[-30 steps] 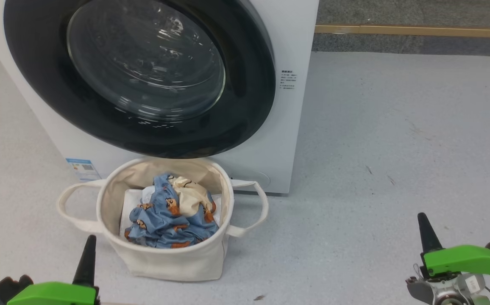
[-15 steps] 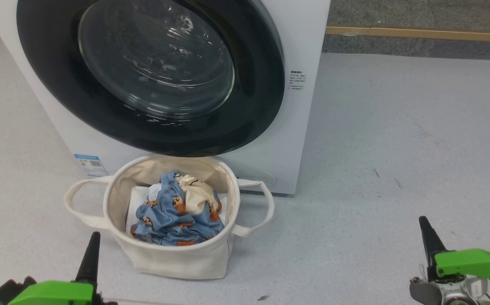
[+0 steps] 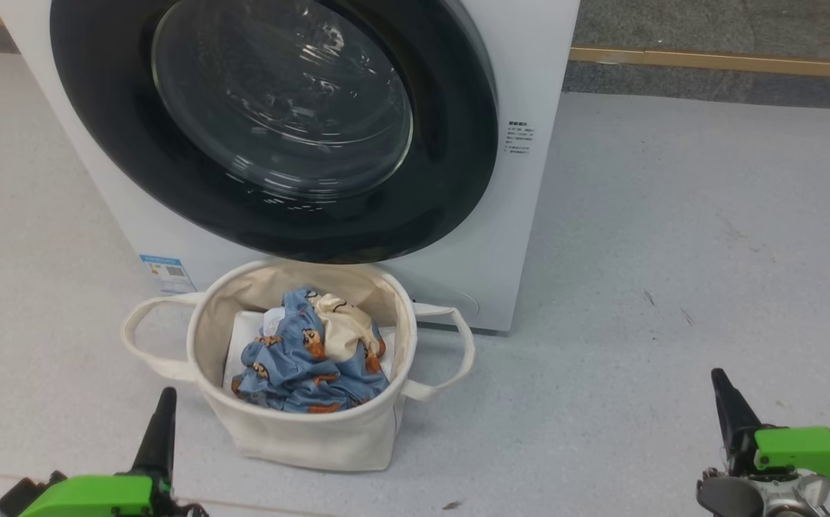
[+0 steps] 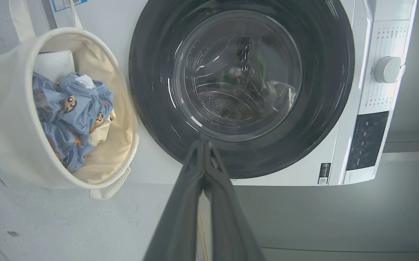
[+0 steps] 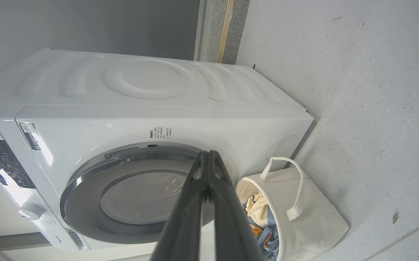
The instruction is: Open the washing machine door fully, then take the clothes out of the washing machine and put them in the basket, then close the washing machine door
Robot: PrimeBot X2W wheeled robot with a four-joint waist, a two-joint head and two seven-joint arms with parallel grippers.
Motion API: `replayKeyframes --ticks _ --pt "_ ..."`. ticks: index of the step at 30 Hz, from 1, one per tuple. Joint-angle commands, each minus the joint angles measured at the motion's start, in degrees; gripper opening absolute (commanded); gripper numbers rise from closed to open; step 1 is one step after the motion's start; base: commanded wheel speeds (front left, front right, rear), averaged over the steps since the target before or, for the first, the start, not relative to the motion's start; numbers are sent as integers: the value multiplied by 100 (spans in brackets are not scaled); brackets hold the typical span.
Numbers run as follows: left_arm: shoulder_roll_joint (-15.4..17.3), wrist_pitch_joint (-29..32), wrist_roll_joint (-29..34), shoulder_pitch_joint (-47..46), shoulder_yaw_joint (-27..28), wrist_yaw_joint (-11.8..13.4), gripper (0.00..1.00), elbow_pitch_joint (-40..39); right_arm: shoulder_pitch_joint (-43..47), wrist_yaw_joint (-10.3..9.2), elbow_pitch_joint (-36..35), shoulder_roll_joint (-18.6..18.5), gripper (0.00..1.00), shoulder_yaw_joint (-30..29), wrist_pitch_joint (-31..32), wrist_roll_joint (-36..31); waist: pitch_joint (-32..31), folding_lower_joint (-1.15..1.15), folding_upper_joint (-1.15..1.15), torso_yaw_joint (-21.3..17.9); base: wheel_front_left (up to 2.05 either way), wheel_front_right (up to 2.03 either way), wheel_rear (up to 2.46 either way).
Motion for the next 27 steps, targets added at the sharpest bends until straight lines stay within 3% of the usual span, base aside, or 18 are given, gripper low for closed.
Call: replayKeyframes --ticks 1,12,27 --pt "-9 71 -145 -85 230 -36 0 -245 -101 0 -233 11 0 58 84 191 0 0 0 22 0 0 0" --pt "-210 249 -616 -55 390 -40 0 -362 -66 0 -277 49 0 -56 272 829 0 0 0 135 0 0 0" --pt "-210 249 -617 -55 389 -40 0 -363 -67 0 -277 57 0 -67 281 819 0 0 0 135 0 0 0"
